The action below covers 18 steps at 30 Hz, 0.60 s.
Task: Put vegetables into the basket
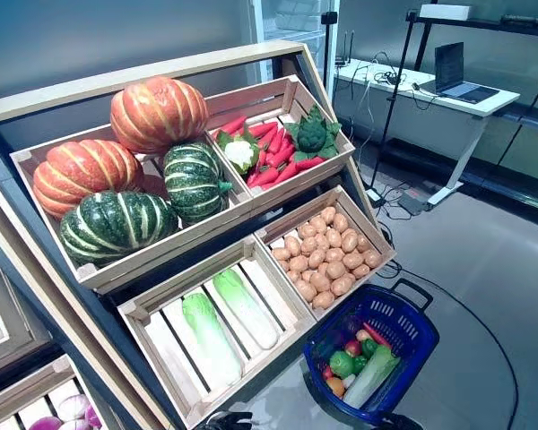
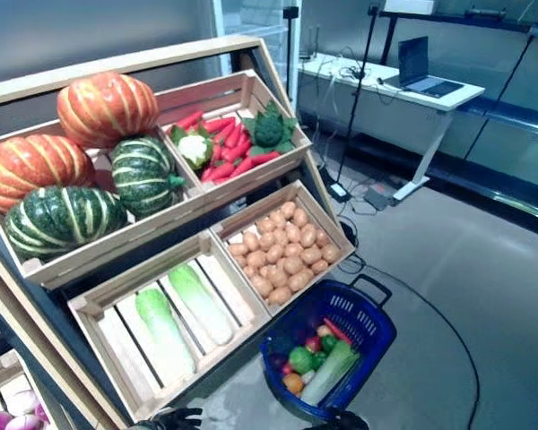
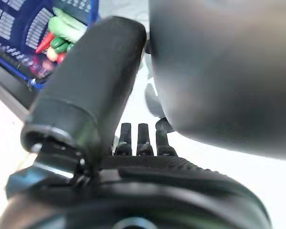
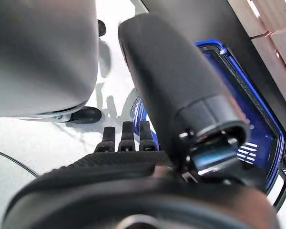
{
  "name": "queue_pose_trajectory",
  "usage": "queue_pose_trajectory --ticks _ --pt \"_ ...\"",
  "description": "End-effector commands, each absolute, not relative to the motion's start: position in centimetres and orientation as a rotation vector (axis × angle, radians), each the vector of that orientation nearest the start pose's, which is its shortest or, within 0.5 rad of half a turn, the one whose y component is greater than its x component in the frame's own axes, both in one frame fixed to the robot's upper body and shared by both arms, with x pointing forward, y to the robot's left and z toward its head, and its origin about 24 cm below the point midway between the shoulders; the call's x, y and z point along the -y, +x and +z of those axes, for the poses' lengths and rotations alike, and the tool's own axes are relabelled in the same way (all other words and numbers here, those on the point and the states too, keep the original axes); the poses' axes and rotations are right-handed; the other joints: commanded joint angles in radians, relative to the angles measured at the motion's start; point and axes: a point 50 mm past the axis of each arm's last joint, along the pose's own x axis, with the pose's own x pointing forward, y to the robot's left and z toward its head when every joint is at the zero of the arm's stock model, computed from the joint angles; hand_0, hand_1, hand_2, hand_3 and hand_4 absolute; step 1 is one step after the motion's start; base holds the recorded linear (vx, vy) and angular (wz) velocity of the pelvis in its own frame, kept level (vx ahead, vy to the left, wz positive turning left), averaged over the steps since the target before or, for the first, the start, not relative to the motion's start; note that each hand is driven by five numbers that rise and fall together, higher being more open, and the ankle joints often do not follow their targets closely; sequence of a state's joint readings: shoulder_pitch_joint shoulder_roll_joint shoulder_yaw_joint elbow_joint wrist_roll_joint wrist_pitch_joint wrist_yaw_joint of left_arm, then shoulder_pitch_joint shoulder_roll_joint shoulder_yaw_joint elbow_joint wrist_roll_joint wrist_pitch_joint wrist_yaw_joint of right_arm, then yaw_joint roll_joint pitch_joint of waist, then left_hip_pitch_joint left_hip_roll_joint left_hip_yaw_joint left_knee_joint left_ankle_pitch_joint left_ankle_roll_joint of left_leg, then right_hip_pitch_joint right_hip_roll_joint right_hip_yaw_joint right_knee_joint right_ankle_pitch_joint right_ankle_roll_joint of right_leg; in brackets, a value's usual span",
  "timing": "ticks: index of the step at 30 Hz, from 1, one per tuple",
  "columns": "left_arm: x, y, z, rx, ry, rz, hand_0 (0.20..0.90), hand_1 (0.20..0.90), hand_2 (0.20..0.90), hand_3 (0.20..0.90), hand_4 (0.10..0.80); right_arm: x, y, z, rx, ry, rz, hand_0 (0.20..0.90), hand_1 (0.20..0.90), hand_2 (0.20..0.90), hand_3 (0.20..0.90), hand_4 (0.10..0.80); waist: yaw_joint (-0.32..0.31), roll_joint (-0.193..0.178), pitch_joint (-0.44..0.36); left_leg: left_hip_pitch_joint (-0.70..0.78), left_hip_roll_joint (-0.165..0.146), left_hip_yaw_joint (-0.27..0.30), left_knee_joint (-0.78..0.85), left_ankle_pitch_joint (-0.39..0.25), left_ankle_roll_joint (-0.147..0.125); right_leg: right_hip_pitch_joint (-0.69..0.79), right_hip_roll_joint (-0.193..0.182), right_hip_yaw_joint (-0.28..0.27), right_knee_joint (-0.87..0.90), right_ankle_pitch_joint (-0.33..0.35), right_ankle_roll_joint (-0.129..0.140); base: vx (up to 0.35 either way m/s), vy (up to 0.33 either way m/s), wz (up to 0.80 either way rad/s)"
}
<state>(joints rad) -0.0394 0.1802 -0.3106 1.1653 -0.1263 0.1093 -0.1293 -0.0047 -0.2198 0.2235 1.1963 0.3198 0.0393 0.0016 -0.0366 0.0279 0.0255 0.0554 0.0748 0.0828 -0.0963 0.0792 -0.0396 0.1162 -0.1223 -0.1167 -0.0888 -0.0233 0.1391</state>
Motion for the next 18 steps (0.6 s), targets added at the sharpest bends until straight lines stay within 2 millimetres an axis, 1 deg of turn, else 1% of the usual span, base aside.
queue_pose_trajectory --ticks 1,6,9,11,12,13,14,16,17,18 --pt "-19.7 14.4 -15.3 -1.164 0.269 -0.226 0.900 0.900 0.900 0.900 0.800 20.8 12.1 -15.8 -1.160 -0.073 -0.035 0.900 0.900 0.900 0.900 0.800 0.014 -0.019 0.044 0.041 0.011 0.004 0.009 -0.087 0.002 -0.029 -0.036 -0.001 0.040 0.027 -0.010 0.000 0.000 0.00" --pt "-19.6 14.2 -15.4 -1.185 0.271 -0.231 0.900 0.900 0.900 0.900 0.800 20.8 12.1 -15.8 -1.156 -0.078 -0.034 0.900 0.900 0.900 0.900 0.800 0.014 -0.020 0.046 0.040 0.011 0.005 0.009 -0.088 0.003 -0.031 -0.036 0.000 0.041 0.026 -0.009 0.000 0.000 0.00" --pt "-19.7 14.2 -15.4 -1.188 0.325 -0.244 0.900 0.900 0.900 0.900 0.800 20.7 12.2 -15.8 -1.153 -0.074 -0.035 0.900 0.900 0.900 0.900 0.800 0.014 -0.020 0.048 0.040 0.011 0.005 0.009 -0.087 0.002 -0.031 -0.036 0.000 0.041 0.026 -0.009 0.000 0.000 0.00" --pt "-19.5 14.5 -15.3 -1.165 0.370 -0.294 0.900 0.900 0.900 0.900 0.800 20.6 12.4 -15.8 -1.152 -0.071 -0.034 0.900 0.900 0.900 0.900 0.800 0.011 -0.019 0.047 0.040 0.012 0.006 0.009 -0.087 0.002 -0.032 -0.036 0.002 0.043 0.025 -0.008 0.000 0.000 0.00" --pt "-19.3 15.0 -15.1 -1.143 0.421 -0.331 0.900 0.900 0.900 0.900 0.800 20.5 12.5 -15.7 -1.152 -0.073 -0.028 0.900 0.900 0.900 0.900 0.800 0.008 -0.018 0.047 0.041 0.012 0.008 0.009 -0.087 0.001 -0.032 -0.035 0.003 0.044 0.025 -0.008 0.000 0.000 0.00" --pt "-19.1 15.4 -14.9 -1.115 0.427 -0.356 0.900 0.900 0.900 0.900 0.800 20.5 12.5 -15.7 -1.151 -0.074 -0.026 0.900 0.900 0.900 0.900 0.800 0.007 -0.018 0.047 0.041 0.012 0.009 0.009 -0.087 0.000 -0.032 -0.035 0.004 0.044 0.025 -0.007 0.000 0.000 0.00" --pt "-18.5 16.5 -14.4 -1.048 0.421 -0.419 0.900 0.900 0.900 0.900 0.800 20.5 12.5 -15.7 -1.149 -0.075 -0.023 0.900 0.900 0.900 0.900 0.800 0.004 -0.017 0.049 0.041 0.012 0.010 0.009 -0.087 0.000 -0.033 -0.035 0.008 0.045 0.025 -0.006 0.000 0.000 0.00" --pt "-17.5 18.7 -13.0 -0.921 0.473 -0.505 0.900 0.900 0.900 0.900 0.800 20.7 12.8 -15.5 -1.143 -0.084 -0.018 0.900 0.900 0.900 0.900 0.800 0.001 -0.012 0.054 0.039 0.011 0.016 0.009 -0.089 -0.001 -0.038 -0.035 0.011 0.045 0.026 -0.004 0.000 0.000 0.00" --pt "-17.2 19.4 -12.5 -0.880 0.490 -0.529 0.900 0.900 0.900 0.900 0.800 20.8 12.8 -15.5 -1.141 -0.089 -0.017 0.900 0.900 0.900 0.900 0.800 -0.001 -0.010 0.056 0.038 0.011 0.017 0.009 -0.088 -0.001 -0.040 -0.035 0.013 0.046 0.026 -0.003 0.000 0.000 0.00" --pt "-16.7 20.7 -11.4 -0.812 0.504 -0.577 0.900 0.900 0.900 0.900 0.800 21.0 12.9 -15.4 -1.138 -0.092 -0.018 0.900 0.900 0.900 0.900 0.800 -0.002 -0.007 0.058 0.036 0.011 0.018 0.009 -0.087 0.000 -0.043 -0.036 0.015 0.048 0.027 -0.002 0.000 0.000 0.00"
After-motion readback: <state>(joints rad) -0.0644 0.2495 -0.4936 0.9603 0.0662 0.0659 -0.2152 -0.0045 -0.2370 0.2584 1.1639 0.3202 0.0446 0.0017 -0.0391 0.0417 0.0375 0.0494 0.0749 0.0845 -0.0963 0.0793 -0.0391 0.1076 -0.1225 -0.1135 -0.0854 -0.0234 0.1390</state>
